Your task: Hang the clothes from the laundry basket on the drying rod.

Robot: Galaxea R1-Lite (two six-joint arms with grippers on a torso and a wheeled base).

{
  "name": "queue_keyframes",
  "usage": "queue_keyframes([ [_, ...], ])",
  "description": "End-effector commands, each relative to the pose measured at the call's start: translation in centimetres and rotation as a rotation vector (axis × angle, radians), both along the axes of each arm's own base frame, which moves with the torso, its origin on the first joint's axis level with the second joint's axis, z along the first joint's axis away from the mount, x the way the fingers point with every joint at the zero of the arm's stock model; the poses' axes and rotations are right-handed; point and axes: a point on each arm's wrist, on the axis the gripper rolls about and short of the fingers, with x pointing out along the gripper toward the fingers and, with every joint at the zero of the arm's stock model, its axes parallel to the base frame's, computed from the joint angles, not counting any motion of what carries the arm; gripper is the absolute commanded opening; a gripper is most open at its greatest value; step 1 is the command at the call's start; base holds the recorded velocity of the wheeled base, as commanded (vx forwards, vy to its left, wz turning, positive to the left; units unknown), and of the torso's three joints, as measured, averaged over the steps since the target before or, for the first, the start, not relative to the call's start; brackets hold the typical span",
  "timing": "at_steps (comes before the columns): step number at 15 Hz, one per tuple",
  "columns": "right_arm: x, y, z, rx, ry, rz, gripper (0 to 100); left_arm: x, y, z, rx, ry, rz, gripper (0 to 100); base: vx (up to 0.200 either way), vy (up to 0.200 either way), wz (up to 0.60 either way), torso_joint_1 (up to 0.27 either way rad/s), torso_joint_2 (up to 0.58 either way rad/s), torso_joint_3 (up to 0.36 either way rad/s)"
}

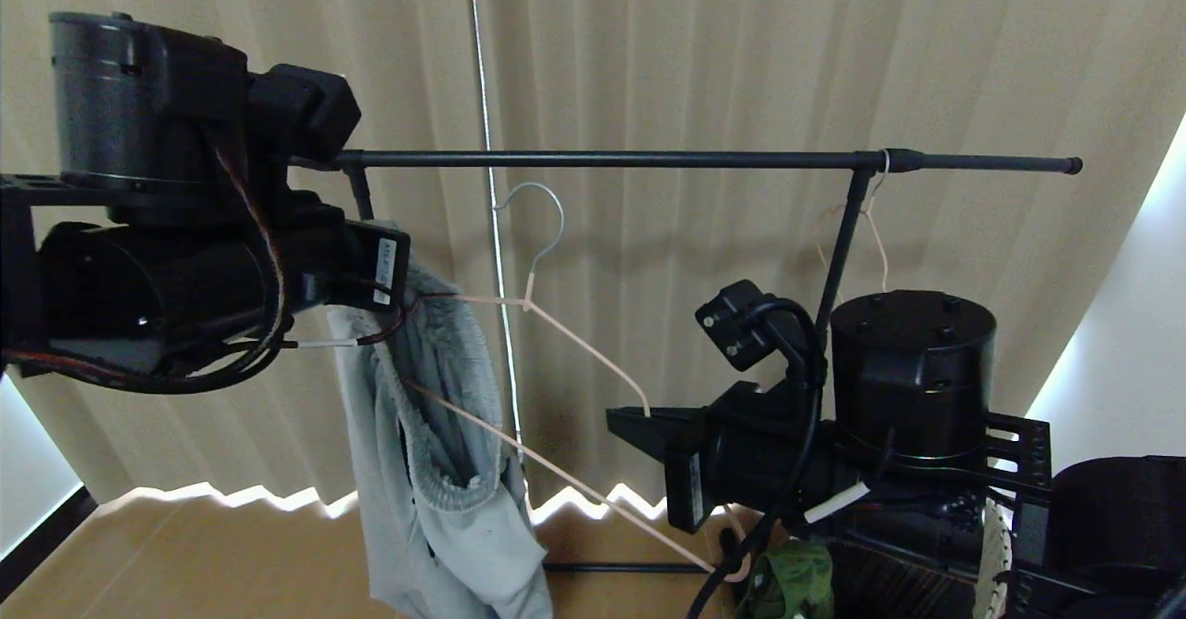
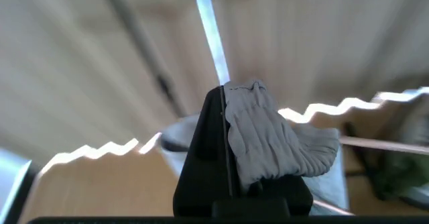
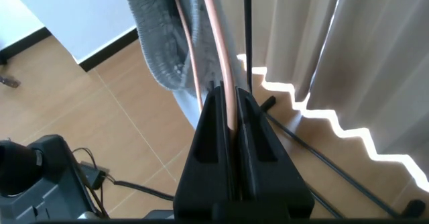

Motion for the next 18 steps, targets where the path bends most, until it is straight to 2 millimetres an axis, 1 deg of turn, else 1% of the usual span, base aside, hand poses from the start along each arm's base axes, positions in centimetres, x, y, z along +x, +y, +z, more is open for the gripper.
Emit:
queue_keyframes([
  [1, 0.1, 0.1, -0.3, -0.006, 0.005, 0.0, 0, -1.7, -0.8, 1.1, -0.035, -0.028, -0.115, 0, 0.0, 0.0, 0.0, 0.0, 0.0, 0.0],
  [5, -0.1, -0.1, 0.1, 0.001, -0.006, -0.002, 0, -3.3, -1.7, 1.8, -0.072, -0.036, -0.267, 0, 0.0, 0.0, 0.0, 0.0, 0.0, 0.0],
  [7, -0.5, -0.5, 0.8, 0.017, -0.02, -0.002, 0, -4.0, -2.1, 1.4, -0.08, -0.015, -0.347, 0, 0.0, 0.0, 0.0, 0.0, 0.0, 0.0],
  [8, -0.5, -0.5, 0.8, 0.018, -0.021, -0.002, 0, -4.1, -2.1, 1.4, -0.08, -0.014, -0.352, 0, 0.0, 0.0, 0.0, 0.0, 0.0, 0.0],
  [9, -0.9, -1.0, 1.5, 0.035, -0.034, -0.001, 0, -4.5, -2.1, 0.8, -0.071, 0.004, -0.367, 0, 0.0, 0.0, 0.0, 0.0, 0.0, 0.0],
  [11, -1.3, -1.4, 2.2, 0.055, -0.049, 0.0, 0, -4.9, -2.1, 0.5, -0.068, 0.011, -0.377, 0, 0.0, 0.0, 0.0, 0.0, 0.0, 0.0],
  [13, -1.6, -1.7, 2.7, 0.062, -0.066, 0.002, 0, -5.5, -2.5, 0.4, -0.071, 0.017, -0.412, 0, 0.0, 0.0, 0.0, 0.0, 0.0, 0.0],
  [16, -1.9, -2.1, 3.3, 0.087, -0.095, 0.006, 0, -5.6, -2.7, -0.3, -0.06, 0.037, -0.419, 0, 0.0, 0.0, 0.0, 0.0, 0.0, 0.0],
  [18, -1.9, -2.0, 3.6, 0.111, -0.113, 0.029, 0, -5.6, -2.8, -0.3, -0.065, 0.044, -0.434, 0, 0.0, 0.0, 0.0, 0.0, 0.0, 0.0],
])
